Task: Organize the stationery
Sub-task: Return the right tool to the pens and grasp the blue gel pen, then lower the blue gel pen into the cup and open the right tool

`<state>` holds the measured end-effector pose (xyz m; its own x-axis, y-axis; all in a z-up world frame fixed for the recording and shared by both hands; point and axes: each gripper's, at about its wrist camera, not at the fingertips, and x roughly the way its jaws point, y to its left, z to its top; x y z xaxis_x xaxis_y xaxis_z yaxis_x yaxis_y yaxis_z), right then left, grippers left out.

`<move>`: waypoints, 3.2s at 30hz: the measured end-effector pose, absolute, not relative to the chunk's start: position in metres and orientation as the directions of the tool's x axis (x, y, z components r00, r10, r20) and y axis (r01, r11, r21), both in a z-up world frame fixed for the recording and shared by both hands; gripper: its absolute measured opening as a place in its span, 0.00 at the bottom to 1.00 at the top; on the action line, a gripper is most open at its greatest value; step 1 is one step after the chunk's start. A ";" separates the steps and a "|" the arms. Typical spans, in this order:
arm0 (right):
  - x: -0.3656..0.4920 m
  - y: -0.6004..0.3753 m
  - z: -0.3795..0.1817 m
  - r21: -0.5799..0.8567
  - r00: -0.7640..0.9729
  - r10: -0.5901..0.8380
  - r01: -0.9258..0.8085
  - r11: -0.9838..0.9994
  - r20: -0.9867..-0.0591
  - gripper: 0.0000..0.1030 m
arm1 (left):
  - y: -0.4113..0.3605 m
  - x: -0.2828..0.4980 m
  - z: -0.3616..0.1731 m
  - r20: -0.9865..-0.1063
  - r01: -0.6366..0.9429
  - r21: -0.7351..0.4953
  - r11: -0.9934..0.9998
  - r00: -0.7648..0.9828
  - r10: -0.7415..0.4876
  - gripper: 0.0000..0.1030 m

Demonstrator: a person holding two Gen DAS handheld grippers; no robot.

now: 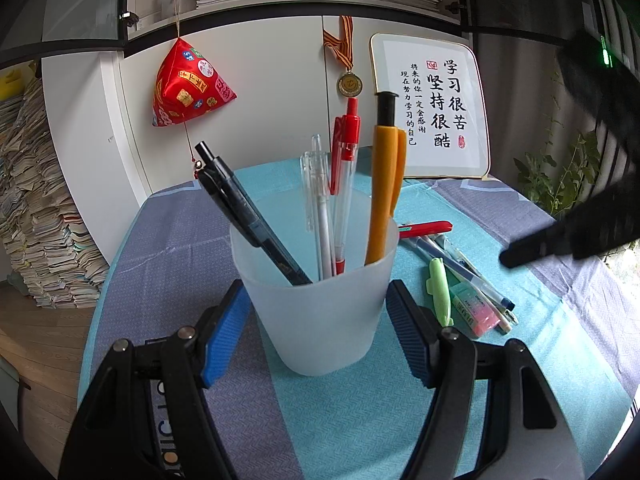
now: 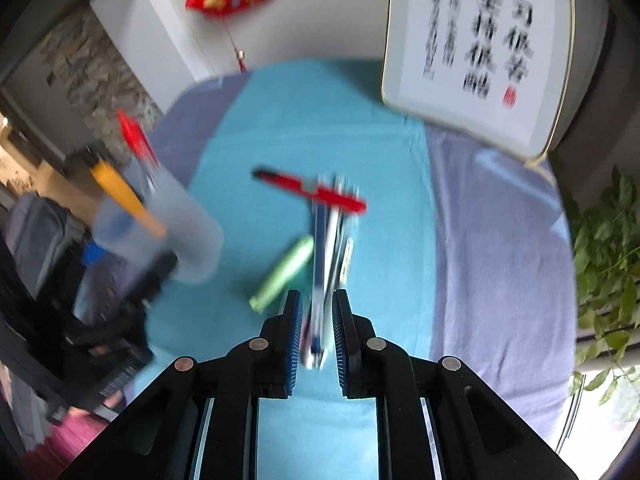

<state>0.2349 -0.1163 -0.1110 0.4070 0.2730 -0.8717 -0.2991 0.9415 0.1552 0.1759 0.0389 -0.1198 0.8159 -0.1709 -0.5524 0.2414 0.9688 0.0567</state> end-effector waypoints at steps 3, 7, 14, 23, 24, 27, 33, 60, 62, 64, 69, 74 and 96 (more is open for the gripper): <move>0.233 -0.118 -0.124 0.177 0.378 0.288 -0.300 0.937 -0.880 0.14 | 0.039 0.175 -0.120 -0.553 0.241 0.056 0.969 0.816 -0.171 0.67; 0.232 -0.118 -0.131 0.167 0.365 0.279 -0.309 0.936 -0.888 0.14 | 0.039 0.176 -0.120 -0.552 0.241 0.057 0.969 0.816 -0.171 0.67; 0.227 -0.119 -0.135 0.103 0.377 0.226 -0.321 0.942 -0.898 0.08 | 0.039 0.176 -0.119 -0.553 0.242 0.056 0.969 0.816 -0.171 0.67; 0.186 -0.174 -0.122 0.042 0.374 0.148 -0.276 0.960 -0.916 0.08 | 0.039 0.176 -0.119 -0.553 0.242 0.057 0.969 0.816 -0.171 0.67; 0.181 -0.180 -0.123 0.032 0.365 0.133 -0.270 0.962 -0.921 0.08 | 0.039 0.176 -0.120 -0.553 0.242 0.057 0.969 0.815 -0.171 0.67; 0.165 -0.198 -0.129 0.017 0.325 0.099 -0.248 0.969 -0.941 0.08 | 0.039 0.176 -0.120 -0.553 0.241 0.058 0.969 0.816 -0.170 0.67; 0.159 -0.210 -0.147 -0.016 0.260 0.054 -0.261 0.965 -0.964 0.08 | 0.039 0.176 -0.120 -0.553 0.242 0.058 0.969 0.816 -0.170 0.67; 0.259 -0.168 -0.137 -0.061 0.367 0.035 -0.247 0.967 -0.930 0.12 | 0.040 0.177 -0.120 -0.556 0.243 0.056 0.968 0.814 -0.172 0.67; 0.255 -0.171 -0.127 -0.040 0.392 0.059 -0.240 0.970 -0.918 0.12 | 0.040 0.177 -0.120 -0.556 0.243 0.056 0.968 0.814 -0.172 0.67; 0.248 -0.173 -0.110 -0.010 0.421 0.093 -0.235 0.972 -0.902 0.12 | 0.040 0.176 -0.120 -0.556 0.243 0.056 0.968 0.813 -0.172 0.67; 0.219 -0.161 -0.048 0.051 0.538 0.191 -0.265 0.963 -0.821 0.12 | 0.040 0.177 -0.120 -0.556 0.243 0.056 0.969 0.813 -0.172 0.67; 0.186 -0.133 0.025 0.113 0.643 0.341 -0.368 0.923 -0.686 0.12 | 0.040 0.177 -0.120 -0.556 0.243 0.055 0.968 0.813 -0.172 0.67; 0.225 0.008 0.029 0.044 0.657 0.520 -0.597 0.801 -0.545 0.12 | 0.040 0.177 -0.120 -0.556 0.243 0.059 0.968 0.814 -0.170 0.67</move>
